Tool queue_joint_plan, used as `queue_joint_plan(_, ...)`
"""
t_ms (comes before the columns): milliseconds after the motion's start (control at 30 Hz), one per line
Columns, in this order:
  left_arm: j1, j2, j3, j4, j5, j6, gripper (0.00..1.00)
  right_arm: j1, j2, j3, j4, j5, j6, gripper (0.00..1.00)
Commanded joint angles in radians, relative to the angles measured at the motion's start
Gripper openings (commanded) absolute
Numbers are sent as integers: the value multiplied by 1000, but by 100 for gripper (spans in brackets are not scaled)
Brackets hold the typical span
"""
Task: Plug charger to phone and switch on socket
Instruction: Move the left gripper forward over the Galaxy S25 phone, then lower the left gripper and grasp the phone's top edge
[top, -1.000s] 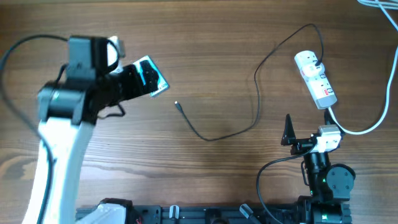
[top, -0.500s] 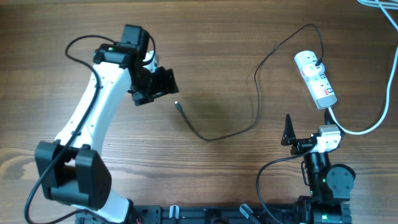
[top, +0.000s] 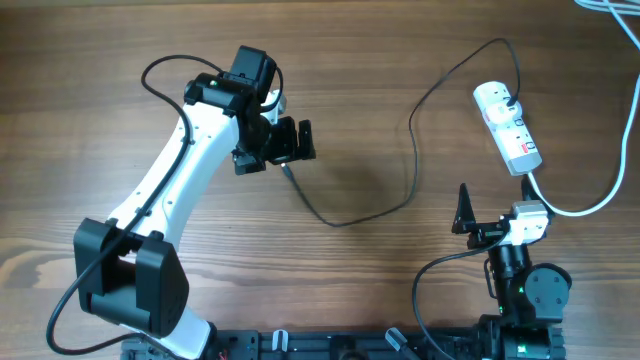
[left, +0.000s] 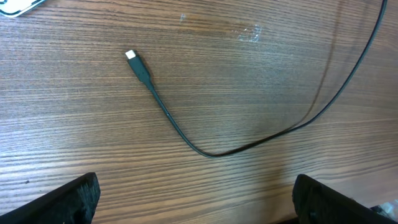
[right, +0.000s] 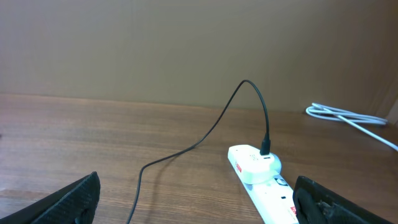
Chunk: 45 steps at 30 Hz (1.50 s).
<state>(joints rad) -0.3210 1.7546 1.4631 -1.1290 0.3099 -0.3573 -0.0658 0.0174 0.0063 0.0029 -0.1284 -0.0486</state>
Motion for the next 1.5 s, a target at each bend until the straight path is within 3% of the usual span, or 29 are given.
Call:
queue_joint_plan(0,-5,9,8,6,12,2,100,1,-10,-1,3,17,14,100)
queue_joint_plan(300,-4,10,8,29,11,1,100,1,-10,-1,3,17,14,100)
queue_joint_plan(567,-5,36,8,49,-137,-225,100,1,-10,-1,3,17,14,100)
queue_joint_plan(1233,-5,265,8,196,-229,-358,100,1,-10,-1,3,17,15,100)
queue_joint_plan(1467,-5,291,8,293,-359,-396,100,1,-10,-1,3,17,15,100)
